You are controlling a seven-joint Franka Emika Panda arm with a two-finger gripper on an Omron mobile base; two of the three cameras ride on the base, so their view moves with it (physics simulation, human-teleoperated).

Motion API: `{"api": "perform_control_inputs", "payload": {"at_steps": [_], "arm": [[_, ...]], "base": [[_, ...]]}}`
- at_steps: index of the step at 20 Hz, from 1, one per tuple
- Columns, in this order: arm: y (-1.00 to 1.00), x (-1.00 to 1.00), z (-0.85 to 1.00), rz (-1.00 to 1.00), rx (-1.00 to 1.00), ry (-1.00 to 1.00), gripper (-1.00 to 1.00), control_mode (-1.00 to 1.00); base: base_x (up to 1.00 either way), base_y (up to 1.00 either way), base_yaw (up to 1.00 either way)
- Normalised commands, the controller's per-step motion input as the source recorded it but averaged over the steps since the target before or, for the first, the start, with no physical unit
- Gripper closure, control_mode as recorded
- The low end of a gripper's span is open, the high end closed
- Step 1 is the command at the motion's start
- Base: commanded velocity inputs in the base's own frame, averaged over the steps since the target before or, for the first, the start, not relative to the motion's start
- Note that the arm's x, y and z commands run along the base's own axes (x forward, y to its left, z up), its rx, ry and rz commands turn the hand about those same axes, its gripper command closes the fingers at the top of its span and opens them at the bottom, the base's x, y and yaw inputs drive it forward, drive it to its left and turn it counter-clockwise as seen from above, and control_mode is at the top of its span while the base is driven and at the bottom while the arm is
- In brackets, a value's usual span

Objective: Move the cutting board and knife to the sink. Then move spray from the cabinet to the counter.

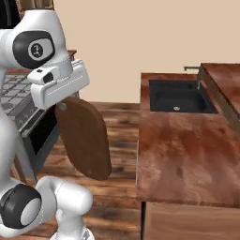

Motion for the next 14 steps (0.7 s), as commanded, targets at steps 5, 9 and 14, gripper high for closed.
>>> {"api": "perform_control_inputs", "payload": {"at_steps": [5,9,14], "arm": [[0.00,0.00,0.00,0.00,0.00,0.00,1.00,1.00],[0.00,0.00,0.00,0.00,0.00,0.00,1.00,1.00],[0.00,0.00,0.00,0.00,0.00,0.00,1.00,1.00]], "base": [[-0.10,0.05,1.00],[0.01,0.29,0.79],[0.63,0.33,0.22]]}}
